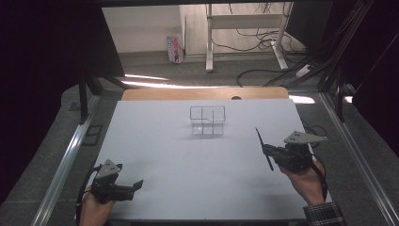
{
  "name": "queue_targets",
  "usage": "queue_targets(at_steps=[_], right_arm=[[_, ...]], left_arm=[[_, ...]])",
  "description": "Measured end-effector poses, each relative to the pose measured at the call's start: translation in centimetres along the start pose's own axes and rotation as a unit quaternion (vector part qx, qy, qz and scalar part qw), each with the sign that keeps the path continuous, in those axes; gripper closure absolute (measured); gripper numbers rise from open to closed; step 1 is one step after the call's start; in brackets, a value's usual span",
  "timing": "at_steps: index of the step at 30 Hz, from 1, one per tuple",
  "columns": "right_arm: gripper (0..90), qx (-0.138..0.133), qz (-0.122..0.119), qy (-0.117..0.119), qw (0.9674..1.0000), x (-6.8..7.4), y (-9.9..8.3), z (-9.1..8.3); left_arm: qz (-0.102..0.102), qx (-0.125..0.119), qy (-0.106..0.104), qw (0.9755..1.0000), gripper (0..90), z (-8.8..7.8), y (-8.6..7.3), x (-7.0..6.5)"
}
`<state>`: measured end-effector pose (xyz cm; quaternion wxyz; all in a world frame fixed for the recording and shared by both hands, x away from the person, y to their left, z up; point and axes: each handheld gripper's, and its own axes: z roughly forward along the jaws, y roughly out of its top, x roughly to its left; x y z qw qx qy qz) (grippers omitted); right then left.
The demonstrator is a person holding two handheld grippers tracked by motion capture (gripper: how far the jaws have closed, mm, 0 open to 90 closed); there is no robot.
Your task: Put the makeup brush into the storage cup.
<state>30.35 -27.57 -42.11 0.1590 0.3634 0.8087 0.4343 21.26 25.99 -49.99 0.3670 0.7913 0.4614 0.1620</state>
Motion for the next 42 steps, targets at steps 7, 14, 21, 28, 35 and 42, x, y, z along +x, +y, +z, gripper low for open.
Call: queue_targets(at_steps=[7,14,21,28,35,42], right_arm=[[83.6,-0.006,-0.003,0.006,1.0,0.0,1.1,0.9],[83.6,-0.015,0.001,0.011,0.9998,-0.2,1.9,1.4],[83.6,-0.021,0.004,0.016,0.9996,-0.3,2.8,2.1],[83.6,-0.026,0.005,0.016,0.9995,-0.4,3.5,2.8],[83.6,-0.03,0.004,0.019,0.9994,-0.4,4.2,3.5],[83.7,-0.039,0.004,0.019,0.999,-0.4,5.0,4.2]], left_arm=[[-0.001,0.0,-0.001,1.0,0.9,0.0,0.0,0.0],[0.001,0.001,-0.002,1.0,1.1,0.0,0.0,0.0],[0.002,0.001,-0.002,1.0,1.1,0.0,0.0,0.0],[0.001,0.0,-0.002,1.0,1.1,0.0,-0.1,0.0],[0.001,0.0,-0.002,1.0,1.1,0.0,-0.1,0.0],[0.001,0.0,-0.002,1.0,1.1,0.0,-0.1,0.0]])
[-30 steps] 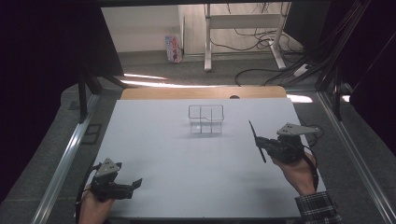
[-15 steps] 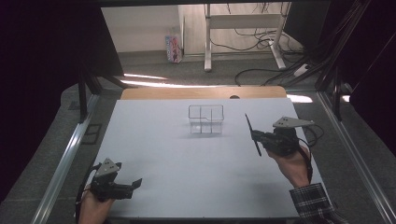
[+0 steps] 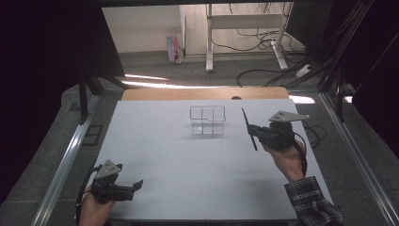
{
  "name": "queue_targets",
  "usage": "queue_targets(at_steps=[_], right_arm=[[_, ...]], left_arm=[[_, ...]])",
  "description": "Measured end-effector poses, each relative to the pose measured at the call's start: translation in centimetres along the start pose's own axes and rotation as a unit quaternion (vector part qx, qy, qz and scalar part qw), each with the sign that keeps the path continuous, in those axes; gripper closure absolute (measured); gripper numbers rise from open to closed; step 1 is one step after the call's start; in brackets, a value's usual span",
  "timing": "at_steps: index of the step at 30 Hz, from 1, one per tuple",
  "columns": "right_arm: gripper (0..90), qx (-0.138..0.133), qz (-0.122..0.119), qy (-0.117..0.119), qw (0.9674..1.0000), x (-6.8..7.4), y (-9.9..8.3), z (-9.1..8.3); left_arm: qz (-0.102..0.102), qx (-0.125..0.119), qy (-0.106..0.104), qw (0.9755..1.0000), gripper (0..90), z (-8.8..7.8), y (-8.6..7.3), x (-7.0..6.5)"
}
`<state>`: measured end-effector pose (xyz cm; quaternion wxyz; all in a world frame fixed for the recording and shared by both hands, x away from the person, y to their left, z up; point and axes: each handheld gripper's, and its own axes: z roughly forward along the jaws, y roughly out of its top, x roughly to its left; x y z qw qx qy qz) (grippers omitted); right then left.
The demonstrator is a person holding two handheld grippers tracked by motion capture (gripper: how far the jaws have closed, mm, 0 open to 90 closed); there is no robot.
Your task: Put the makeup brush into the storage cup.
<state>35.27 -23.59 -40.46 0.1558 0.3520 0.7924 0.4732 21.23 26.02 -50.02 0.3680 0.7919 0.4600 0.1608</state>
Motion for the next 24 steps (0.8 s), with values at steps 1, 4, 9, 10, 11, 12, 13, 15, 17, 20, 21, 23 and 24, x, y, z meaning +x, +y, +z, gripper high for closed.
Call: queue_targets(at_steps=[1,4,9,10,11,12,13,15,17,20,21,23,24], right_arm=[[83.7,-0.001,0.0,-0.001,1.0,0.0,0.1,0.1],[83.7,-0.004,-0.001,0.001,1.0,0.1,0.4,0.5],[83.7,-0.007,-0.006,0.0,1.0,0.2,1.1,1.2],[83.7,-0.008,-0.006,0.0,0.9999,0.2,1.2,1.3],[83.7,-0.009,-0.006,0.001,0.9999,0.2,1.3,1.5],[83.7,-0.01,-0.007,0.001,0.9999,0.2,1.4,1.6],[83.7,-0.01,-0.006,0.001,0.9999,0.2,1.5,1.7],[83.7,-0.012,-0.007,0.001,0.9999,0.2,1.8,2.0],[83.7,-0.013,-0.007,0.001,0.9999,0.2,2.0,2.2],[83.7,-0.014,-0.007,0.002,0.9999,0.1,2.3,2.6],[83.7,-0.015,-0.008,0.003,0.9998,0.1,2.4,2.8],[83.7,-0.018,-0.008,0.003,0.9998,0.1,2.7,3.0],[83.7,-0.019,-0.008,0.004,0.9998,0.1,2.7,3.1]], left_arm=[[0.0,0.0,0.0,1.0,1.1,0.0,0.0,0.0],[0.0,0.0,0.0,1.0,1.1,0.0,0.0,0.0],[0.001,0.0,0.0,1.0,1.1,0.0,0.0,0.0],[0.001,0.0,-0.001,1.0,1.1,0.0,0.0,0.0],[0.001,0.0,-0.001,1.0,1.1,0.0,0.0,0.0],[0.001,0.0,0.0,1.0,1.1,0.0,0.0,0.0],[0.001,0.001,-0.001,1.0,1.1,0.0,0.0,0.0],[0.001,0.0,-0.001,1.0,1.1,0.0,0.0,0.0],[0.001,0.0,-0.001,1.0,1.1,0.0,0.0,0.0],[0.0,-0.001,-0.002,1.0,1.1,0.0,0.0,0.0],[0.0,-0.002,-0.002,1.0,1.0,0.0,0.0,0.0],[0.0,-0.002,-0.002,1.0,1.0,0.0,0.0,0.0],[0.0,-0.002,-0.002,1.0,1.0,0.0,0.0,0.0]])
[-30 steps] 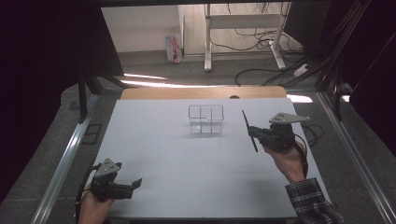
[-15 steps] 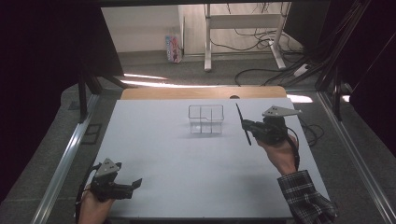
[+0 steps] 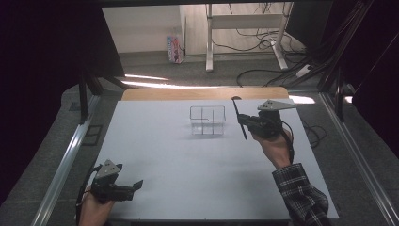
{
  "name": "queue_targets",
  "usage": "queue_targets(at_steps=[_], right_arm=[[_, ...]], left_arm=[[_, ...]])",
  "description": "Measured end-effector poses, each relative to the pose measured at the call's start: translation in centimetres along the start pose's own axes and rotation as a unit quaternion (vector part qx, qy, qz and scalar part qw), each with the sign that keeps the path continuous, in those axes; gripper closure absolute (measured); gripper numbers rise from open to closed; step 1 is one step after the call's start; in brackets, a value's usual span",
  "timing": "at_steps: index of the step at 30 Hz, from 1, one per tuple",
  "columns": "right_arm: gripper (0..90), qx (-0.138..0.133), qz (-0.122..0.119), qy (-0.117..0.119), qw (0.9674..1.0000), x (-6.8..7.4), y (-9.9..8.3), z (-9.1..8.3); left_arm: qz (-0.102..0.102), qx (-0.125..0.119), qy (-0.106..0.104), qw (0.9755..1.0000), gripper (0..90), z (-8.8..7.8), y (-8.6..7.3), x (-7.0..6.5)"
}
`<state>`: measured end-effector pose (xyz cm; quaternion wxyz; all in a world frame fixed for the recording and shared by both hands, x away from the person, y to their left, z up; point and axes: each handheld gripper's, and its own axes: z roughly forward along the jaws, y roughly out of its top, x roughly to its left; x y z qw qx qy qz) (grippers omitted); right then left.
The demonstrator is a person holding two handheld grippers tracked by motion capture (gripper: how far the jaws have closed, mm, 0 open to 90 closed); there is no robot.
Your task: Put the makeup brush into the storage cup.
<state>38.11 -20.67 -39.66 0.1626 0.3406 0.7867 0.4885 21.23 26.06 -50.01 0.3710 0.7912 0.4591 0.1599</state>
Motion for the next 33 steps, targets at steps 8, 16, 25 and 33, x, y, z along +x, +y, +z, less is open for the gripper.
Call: queue_targets(at_steps=[8,16,25,33], right_arm=[[83.6,-0.008,0.005,0.001,1.0,-0.2,0.6,1.0],[83.7,-0.019,0.002,0.003,0.9998,-0.1,1.2,1.9],[83.6,-0.024,-0.001,0.006,0.9997,0.0,1.7,3.0],[83.6,-0.028,-0.005,0.01,0.9995,0.3,2.1,4.1]], left_arm=[[0.0,-0.001,0.0,1.0,1.0,0.0,0.0,0.0],[0.0,-0.001,0.0,1.0,1.0,0.0,0.0,0.1],[0.0,0.0,-0.001,1.0,1.0,0.0,0.0,0.1],[0.0,-0.001,-0.001,1.0,1.0,0.0,0.0,0.1]])
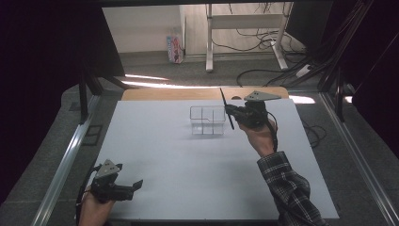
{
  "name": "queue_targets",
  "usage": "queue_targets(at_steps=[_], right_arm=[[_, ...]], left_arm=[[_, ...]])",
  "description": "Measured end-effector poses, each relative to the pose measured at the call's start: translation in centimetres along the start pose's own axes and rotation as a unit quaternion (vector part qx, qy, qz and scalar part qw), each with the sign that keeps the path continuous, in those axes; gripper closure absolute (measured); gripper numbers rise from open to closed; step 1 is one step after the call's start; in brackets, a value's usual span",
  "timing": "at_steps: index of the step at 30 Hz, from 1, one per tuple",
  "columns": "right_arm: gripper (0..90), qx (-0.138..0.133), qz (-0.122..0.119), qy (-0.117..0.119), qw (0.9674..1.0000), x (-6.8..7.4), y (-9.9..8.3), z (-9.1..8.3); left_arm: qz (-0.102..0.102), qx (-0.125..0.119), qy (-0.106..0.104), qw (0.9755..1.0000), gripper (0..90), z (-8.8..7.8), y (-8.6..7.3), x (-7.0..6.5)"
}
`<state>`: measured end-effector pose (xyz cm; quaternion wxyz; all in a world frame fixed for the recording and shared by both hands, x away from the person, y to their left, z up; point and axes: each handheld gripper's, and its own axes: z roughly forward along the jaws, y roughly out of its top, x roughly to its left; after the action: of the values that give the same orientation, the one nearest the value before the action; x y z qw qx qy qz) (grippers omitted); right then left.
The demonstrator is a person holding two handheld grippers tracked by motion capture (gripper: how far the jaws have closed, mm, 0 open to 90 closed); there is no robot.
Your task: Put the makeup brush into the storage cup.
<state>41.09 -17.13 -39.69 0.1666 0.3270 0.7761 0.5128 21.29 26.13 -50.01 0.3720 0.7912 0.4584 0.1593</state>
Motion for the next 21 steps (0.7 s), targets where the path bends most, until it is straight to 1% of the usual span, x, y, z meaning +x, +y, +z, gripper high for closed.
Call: queue_targets(at_steps=[5,11,21], right_arm=[[83.6,-0.001,-0.002,0.0,1.0,0.1,0.3,0.7],[83.6,-0.008,0.005,0.004,0.9999,0.0,0.5,1.5],[83.6,-0.016,0.005,0.004,0.9999,-0.1,1.1,2.7]], left_arm=[[0.0,0.0,0.0,1.0,1.0,0.0,0.0,0.0],[0.0,0.0,0.0,1.0,1.0,0.0,0.0,0.0],[-0.001,-0.001,0.0,1.0,1.0,0.0,0.0,0.0]])
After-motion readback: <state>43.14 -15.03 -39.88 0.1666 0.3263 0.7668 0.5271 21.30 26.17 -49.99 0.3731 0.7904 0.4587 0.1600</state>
